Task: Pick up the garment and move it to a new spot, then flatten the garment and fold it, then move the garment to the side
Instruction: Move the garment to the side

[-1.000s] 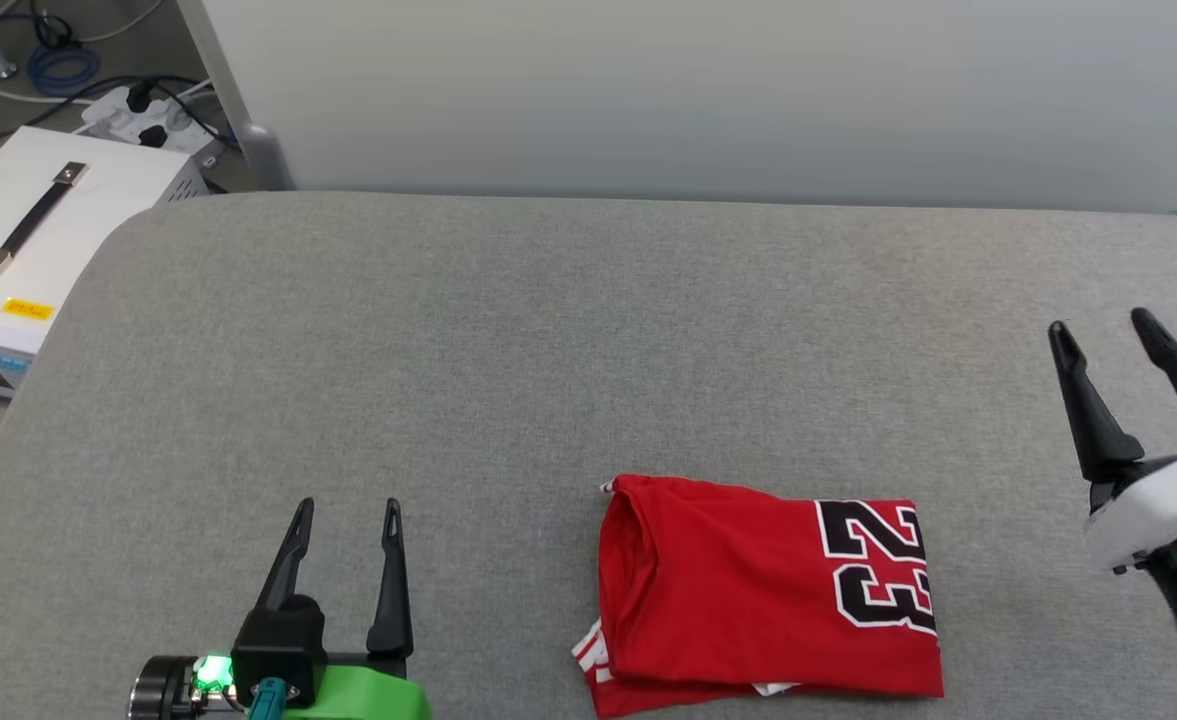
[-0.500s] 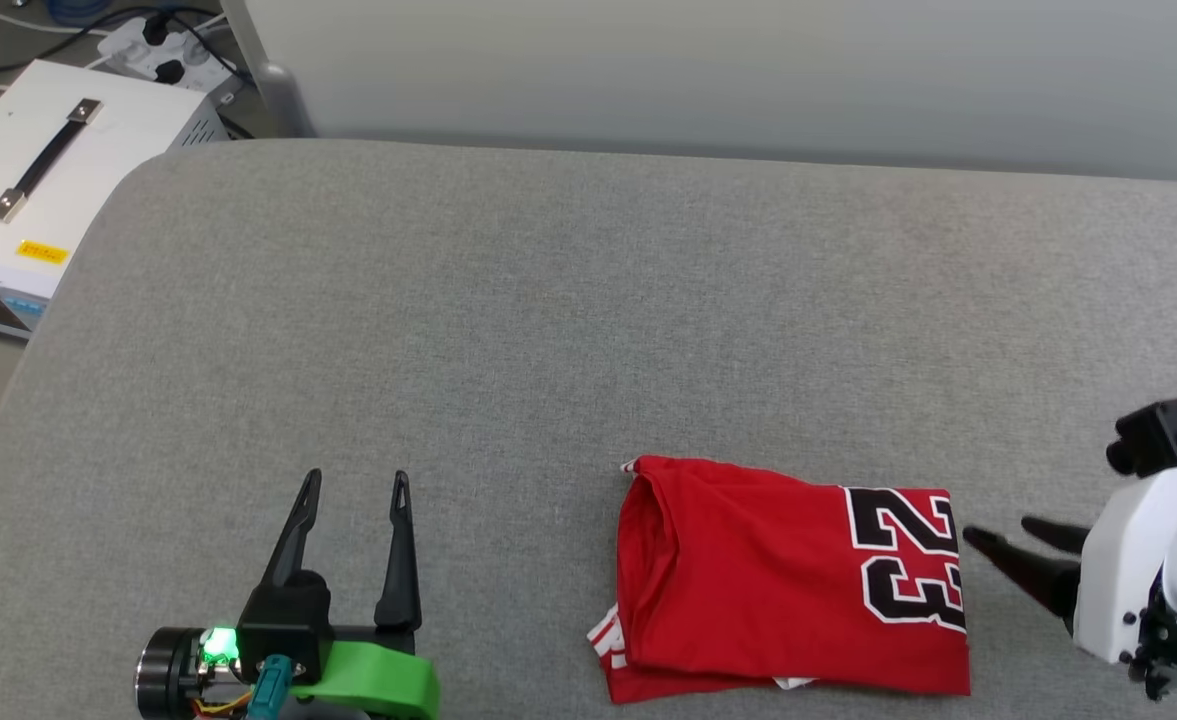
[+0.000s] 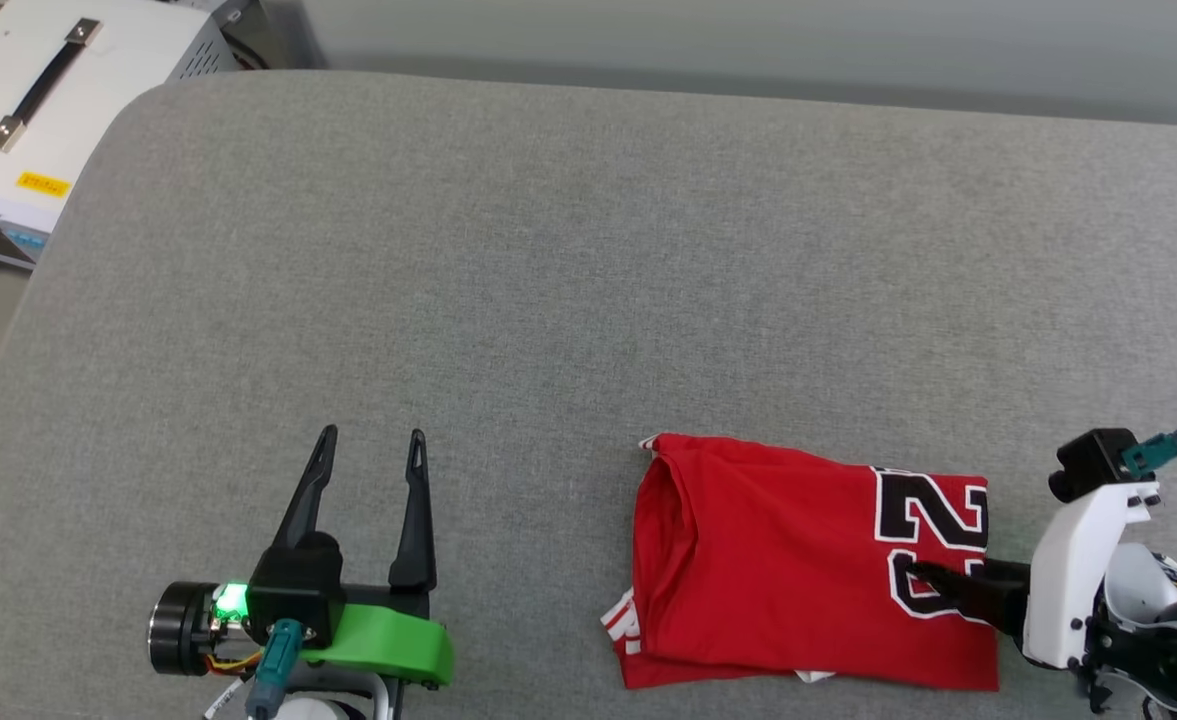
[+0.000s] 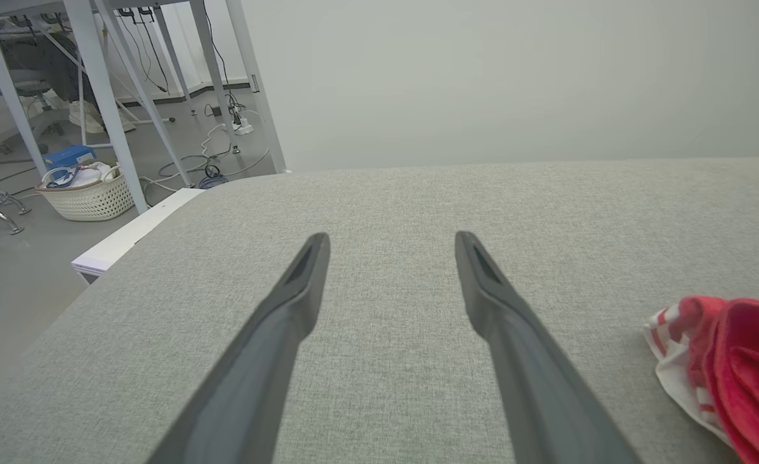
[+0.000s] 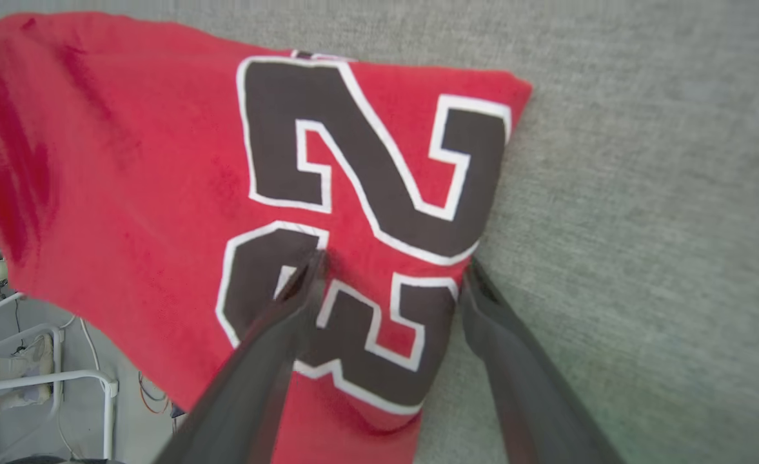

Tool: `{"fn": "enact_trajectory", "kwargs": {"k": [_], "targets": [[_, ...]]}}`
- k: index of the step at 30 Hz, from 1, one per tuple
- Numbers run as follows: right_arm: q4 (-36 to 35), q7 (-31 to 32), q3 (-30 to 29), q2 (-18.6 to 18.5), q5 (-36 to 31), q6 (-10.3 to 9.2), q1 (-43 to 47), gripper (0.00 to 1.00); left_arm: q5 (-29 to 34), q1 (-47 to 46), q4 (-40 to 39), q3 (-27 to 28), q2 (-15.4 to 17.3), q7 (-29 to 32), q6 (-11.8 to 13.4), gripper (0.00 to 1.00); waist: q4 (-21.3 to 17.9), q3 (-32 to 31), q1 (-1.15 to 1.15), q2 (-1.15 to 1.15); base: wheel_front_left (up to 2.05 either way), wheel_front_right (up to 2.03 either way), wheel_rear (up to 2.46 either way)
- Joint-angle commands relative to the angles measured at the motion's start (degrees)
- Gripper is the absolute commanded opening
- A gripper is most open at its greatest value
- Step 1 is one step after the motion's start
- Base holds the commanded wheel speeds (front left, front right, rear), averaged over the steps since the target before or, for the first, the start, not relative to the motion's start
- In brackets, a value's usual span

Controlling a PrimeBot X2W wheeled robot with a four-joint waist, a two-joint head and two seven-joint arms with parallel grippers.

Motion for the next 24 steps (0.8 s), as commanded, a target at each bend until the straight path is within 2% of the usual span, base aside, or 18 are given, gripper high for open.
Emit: {"fn": "enact_trajectory", "kwargs": {"k": [1,4,8,9,10,11,19,23,24], "targets": [[1.4,-0.4,1.8,1.2,0.6,-0.03,-0.5,1.0,0.1,-1.1,0.1,0.0,-0.2,-0.3,-0.5,1.0,0.8,1.1,0.0,0.0,0.0,0.0,0.0],[2.9,-0.6,6.5,0.9,1.2,-0.03,-1.1,1.0,0.1,-1.6,0.1,-0.1,-0.3,-0.3,-0.5,1.0,1.2,1.8,0.0,0.0,0.0,0.0,0.0],[3.8,-2.8,9.3,0.2,1.7,-0.03,-1.9,1.0,0.1,-1.8,0.1,-0.2,-0.3,-0.3,-0.5,1.0,1.4,2.3,0.0,0.0,0.0,0.0,0.0],[3.8,-3.5,9.8,0.0,1.8,-0.03,-2.1,0.45,0.1,-1.9,0.2,-0.2,-0.4,-0.3,-0.5,1.0,1.3,2.4,0.0,0.0,0.0,0.0,0.0],[3.5,-4.6,10.2,-0.5,1.8,-0.03,-2.7,0.09,0.1,-1.9,0.2,-0.1,-0.4,-0.3,-0.4,1.0,1.3,2.5,0.0,0.0,0.0,0.0,0.0],[3.3,-5.7,10.5,-0.9,1.6,-0.03,-3.1,0.0,0.0,-2.0,0.2,-0.1,-0.4,-0.3,-0.4,1.0,1.2,2.5,0.0,0.0,0.0,0.0,0.0],[-0.6,-13.4,11.3,-5.4,1.4,-0.03,-7.7,0.0,0.0,-1.7,0.2,0.3,-0.4,-0.3,-0.1,1.0,-1.0,1.5,0.0,0.0,0.0,0.0,0.0],[-2.4,-16.0,10.1,-7.7,1.1,-0.03,-9.7,0.0,0.0,-1.4,-0.1,0.6,-0.5,-0.3,0.0,1.0,-3.3,1.6,0.0,0.0,0.0,0.0,0.0],[-3.2,-16.8,9.9,-9.1,0.3,-0.03,-10.6,0.0,-0.1,-1.3,-0.3,0.8,-0.5,-0.3,0.1,1.0,-4.9,1.7,0.0,0.0,0.0,0.0,0.0]]}}
